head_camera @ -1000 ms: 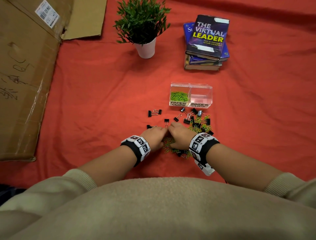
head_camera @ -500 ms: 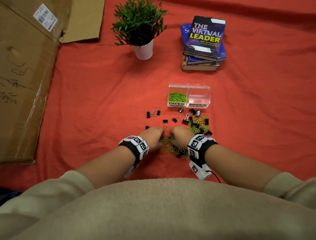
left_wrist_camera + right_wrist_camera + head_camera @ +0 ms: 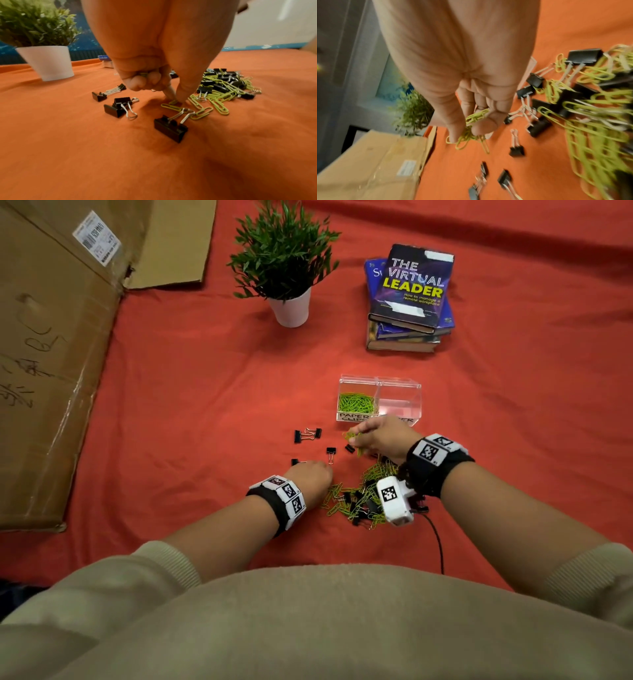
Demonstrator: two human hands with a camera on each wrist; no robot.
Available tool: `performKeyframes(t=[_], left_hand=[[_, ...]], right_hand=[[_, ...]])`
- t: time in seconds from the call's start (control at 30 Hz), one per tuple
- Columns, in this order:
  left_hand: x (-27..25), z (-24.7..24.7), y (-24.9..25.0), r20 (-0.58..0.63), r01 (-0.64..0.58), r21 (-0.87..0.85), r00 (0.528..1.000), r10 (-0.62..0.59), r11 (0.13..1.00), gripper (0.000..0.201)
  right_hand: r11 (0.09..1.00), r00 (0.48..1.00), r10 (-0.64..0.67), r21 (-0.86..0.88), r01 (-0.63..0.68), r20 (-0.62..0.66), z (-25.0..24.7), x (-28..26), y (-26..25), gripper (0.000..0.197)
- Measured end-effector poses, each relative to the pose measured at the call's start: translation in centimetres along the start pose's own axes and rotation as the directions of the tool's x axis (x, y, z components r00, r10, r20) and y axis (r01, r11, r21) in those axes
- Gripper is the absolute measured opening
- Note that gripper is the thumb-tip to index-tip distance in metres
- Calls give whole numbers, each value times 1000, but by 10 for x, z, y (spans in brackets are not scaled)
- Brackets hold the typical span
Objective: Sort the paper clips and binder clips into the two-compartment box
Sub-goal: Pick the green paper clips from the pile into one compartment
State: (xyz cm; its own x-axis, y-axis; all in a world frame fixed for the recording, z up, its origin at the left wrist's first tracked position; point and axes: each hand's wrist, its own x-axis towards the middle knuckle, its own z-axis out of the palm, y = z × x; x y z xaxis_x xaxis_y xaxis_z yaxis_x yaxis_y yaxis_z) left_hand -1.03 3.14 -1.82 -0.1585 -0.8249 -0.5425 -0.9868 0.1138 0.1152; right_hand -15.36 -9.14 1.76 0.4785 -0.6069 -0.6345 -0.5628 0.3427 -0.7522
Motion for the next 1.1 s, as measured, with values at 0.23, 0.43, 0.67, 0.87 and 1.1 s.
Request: performKeyframes(t=[0.23, 0.43, 0.67, 0.87, 1.1], left_hand=[[1, 0, 1, 32, 50, -154, 998, -46, 987, 34], [0, -16, -8, -10, 98, -496, 993, -118, 863, 20], [25, -65, -12, -178, 29, -558, 972, -154, 829, 14], [76, -109, -18, -199, 61, -379, 969, -146, 923, 20], [96, -111, -11, -185, 75, -326, 972, -142, 942, 33]], right_hand=[[994, 964, -109, -53, 99, -244, -27, 26, -47, 9], [828, 926, -274, -553, 91, -258, -9, 52, -45, 18], [790, 851, -434, -579, 201, -296, -18, 26, -27, 19], [718, 968, -252, -668, 193, 10, -3, -13, 28, 11], [494, 946, -207, -808, 322, 250, 31, -32, 62, 33]])
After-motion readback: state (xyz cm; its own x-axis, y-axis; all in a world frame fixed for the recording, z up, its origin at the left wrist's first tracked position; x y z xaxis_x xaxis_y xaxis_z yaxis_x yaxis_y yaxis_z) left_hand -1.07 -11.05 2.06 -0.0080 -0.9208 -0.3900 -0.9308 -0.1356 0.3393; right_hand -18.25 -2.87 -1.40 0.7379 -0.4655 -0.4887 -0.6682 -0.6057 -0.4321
